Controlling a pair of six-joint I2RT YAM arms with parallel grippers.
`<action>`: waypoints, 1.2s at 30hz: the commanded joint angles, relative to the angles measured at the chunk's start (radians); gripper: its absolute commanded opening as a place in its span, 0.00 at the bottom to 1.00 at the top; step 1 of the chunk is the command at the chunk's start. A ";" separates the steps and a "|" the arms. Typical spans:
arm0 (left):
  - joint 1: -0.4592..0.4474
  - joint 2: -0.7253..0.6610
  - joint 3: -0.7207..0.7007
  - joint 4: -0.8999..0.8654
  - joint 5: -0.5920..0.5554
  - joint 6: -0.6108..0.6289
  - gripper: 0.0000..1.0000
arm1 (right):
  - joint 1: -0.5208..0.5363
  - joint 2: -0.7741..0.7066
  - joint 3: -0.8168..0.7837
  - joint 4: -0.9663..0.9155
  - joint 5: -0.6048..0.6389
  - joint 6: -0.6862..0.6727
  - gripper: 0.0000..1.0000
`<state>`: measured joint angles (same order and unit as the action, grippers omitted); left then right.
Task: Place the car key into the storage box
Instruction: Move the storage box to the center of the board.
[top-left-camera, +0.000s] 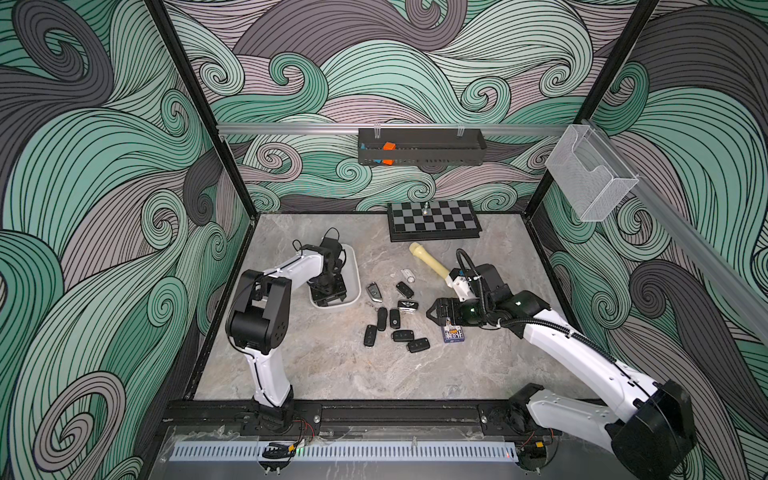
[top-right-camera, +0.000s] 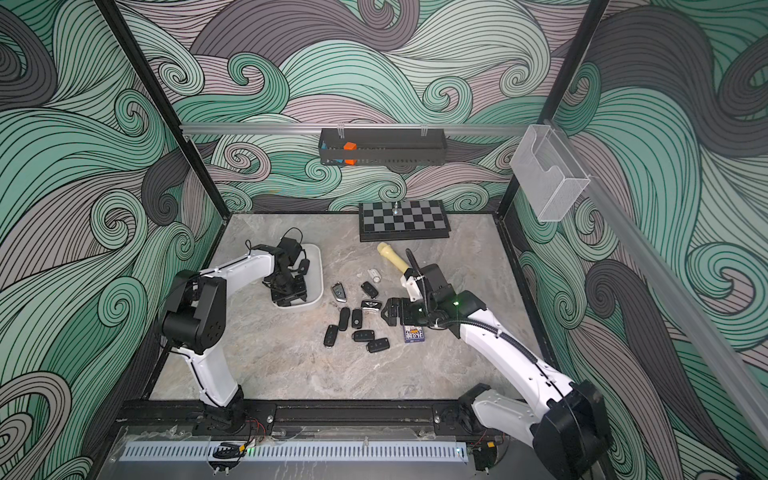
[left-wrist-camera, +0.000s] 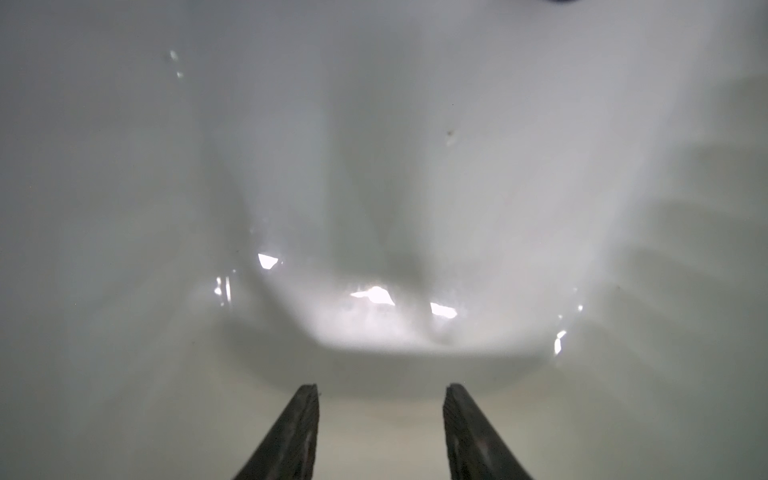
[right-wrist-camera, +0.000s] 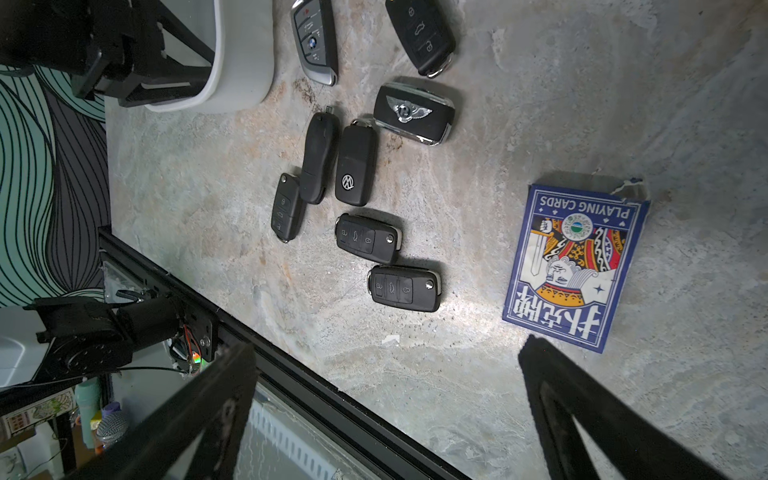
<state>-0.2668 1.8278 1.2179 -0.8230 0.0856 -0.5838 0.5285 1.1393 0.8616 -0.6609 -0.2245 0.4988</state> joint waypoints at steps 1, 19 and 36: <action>-0.021 -0.079 -0.078 0.020 0.050 0.014 0.50 | 0.026 0.035 0.030 0.001 -0.017 0.004 0.99; -0.072 -0.357 -0.074 -0.089 -0.021 -0.101 0.58 | 0.136 0.369 0.301 0.013 0.038 -0.098 0.84; 0.137 -0.559 -0.169 -0.037 0.090 -0.039 0.99 | 0.243 0.837 0.708 -0.040 0.137 -0.162 0.76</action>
<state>-0.1684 1.2942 1.0885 -0.9035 0.1211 -0.6422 0.7612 1.9312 1.5242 -0.6716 -0.1268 0.3435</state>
